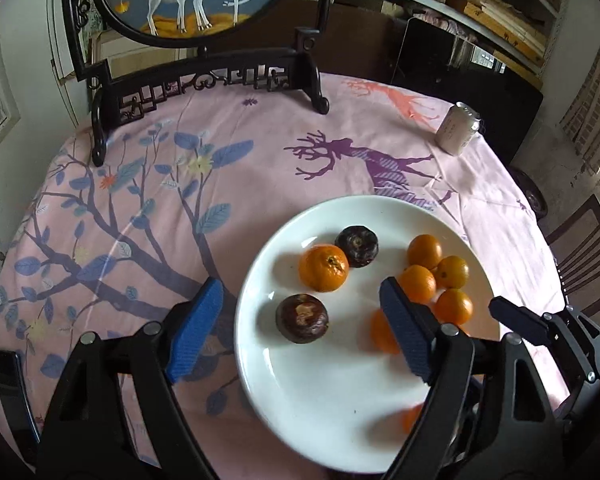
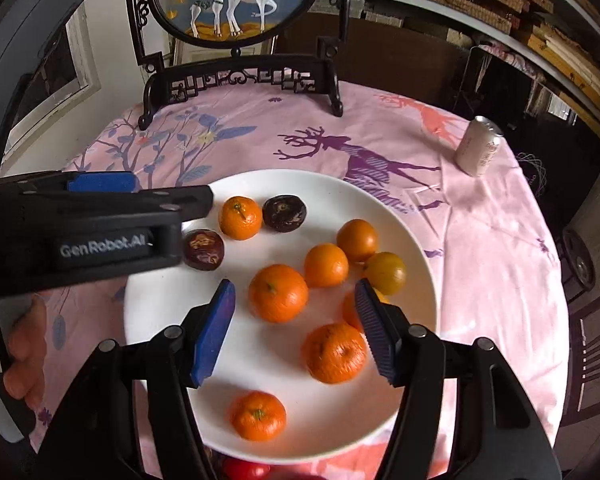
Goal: Organize fruits
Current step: 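Carry both fruits onto the white plate and open both tools, then grasp a red tomato with the right tool while the left tool grasps a dark brown fruit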
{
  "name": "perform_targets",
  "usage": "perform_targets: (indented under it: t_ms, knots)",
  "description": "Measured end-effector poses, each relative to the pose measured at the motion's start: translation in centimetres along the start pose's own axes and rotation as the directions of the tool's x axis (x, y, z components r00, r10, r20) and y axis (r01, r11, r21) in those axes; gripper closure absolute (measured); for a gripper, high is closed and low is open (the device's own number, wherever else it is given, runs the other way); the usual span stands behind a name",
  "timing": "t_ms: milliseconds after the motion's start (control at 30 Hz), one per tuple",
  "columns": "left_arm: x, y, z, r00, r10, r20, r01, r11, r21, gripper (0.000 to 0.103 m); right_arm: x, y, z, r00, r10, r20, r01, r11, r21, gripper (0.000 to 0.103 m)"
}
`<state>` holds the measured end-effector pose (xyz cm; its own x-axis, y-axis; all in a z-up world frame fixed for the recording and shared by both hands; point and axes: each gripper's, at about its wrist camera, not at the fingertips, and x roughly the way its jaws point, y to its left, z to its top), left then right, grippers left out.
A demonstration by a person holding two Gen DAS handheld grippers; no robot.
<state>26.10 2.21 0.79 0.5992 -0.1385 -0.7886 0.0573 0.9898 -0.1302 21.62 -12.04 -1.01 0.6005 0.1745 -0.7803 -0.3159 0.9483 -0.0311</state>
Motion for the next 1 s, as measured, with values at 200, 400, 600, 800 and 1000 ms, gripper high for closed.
perform_targets:
  t_ms: [200,400,600,800,1000]
  knots:
    - [-6.5,-1.0,-6.6,0.997,-0.032,0.068,0.028,0.998,0.057,0.011,-7.6,-0.4,-6.1,0.998,-0.004,0.061,0.002,0.999,0.039,0.035]
    - [-8.8,-1.8,-14.9,0.996,-0.033,0.078,0.026,0.996,0.083,0.01,-11.4,1.1,-13.2,0.994,-0.024,0.108,0.014,0.996,0.093,0.021]
    - [-8.8,-2.4,-18.3,0.999,-0.019,0.045,0.013,0.993,0.119,0.01,-12.0,1.3,-15.6,0.996,-0.016,0.087,0.005,0.992,0.129,0.021]
    - [-8.3,-2.9,-19.7,0.999,-0.031,0.012,0.029,0.991,0.133,0.01,-10.4,0.1,-17.2,0.999,-0.026,0.043,0.019,0.985,0.169,0.02]
    - [-7.6,-3.3,-20.0,0.999,-0.044,-0.02,0.046,0.99,0.133,0.01,-6.4,-1.8,-17.9,1.0,-0.006,-0.025,0.011,0.977,0.215,0.02]
